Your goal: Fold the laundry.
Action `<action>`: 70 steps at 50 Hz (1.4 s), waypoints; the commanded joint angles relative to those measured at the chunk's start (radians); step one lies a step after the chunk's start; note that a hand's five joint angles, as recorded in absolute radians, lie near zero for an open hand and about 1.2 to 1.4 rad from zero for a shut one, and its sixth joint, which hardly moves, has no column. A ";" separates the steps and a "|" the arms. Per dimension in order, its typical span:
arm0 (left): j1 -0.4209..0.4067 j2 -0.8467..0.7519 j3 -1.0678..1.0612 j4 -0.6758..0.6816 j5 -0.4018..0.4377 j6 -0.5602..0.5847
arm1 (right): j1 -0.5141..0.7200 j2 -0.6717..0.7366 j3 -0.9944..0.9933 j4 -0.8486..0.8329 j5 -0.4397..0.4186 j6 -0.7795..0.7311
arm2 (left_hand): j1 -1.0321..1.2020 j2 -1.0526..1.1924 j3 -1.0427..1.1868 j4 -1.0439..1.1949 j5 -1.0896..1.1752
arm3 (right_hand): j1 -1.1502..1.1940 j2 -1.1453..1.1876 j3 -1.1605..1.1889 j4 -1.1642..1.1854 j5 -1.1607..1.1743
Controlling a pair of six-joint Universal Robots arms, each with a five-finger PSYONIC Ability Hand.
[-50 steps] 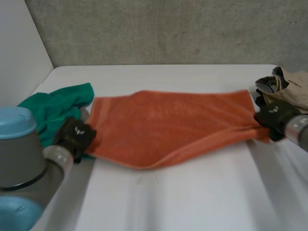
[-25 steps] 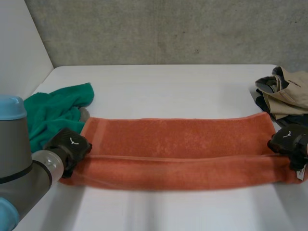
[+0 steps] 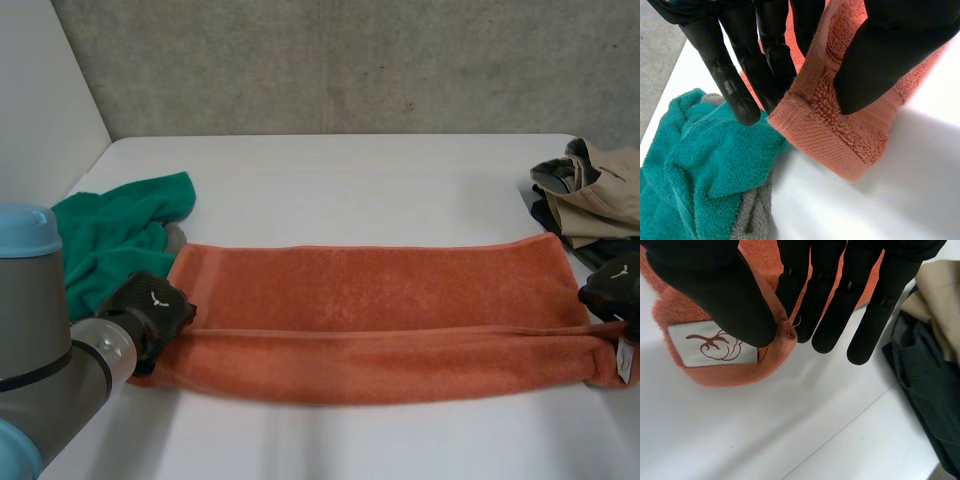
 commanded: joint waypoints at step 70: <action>0.049 0.224 -0.105 -0.177 0.050 -0.007 | -0.081 -0.260 0.189 0.055 -0.022 -0.099 | 0.253 0.196 0.200 0.194 0.232 | 0.268 0.218 0.208 0.200 0.226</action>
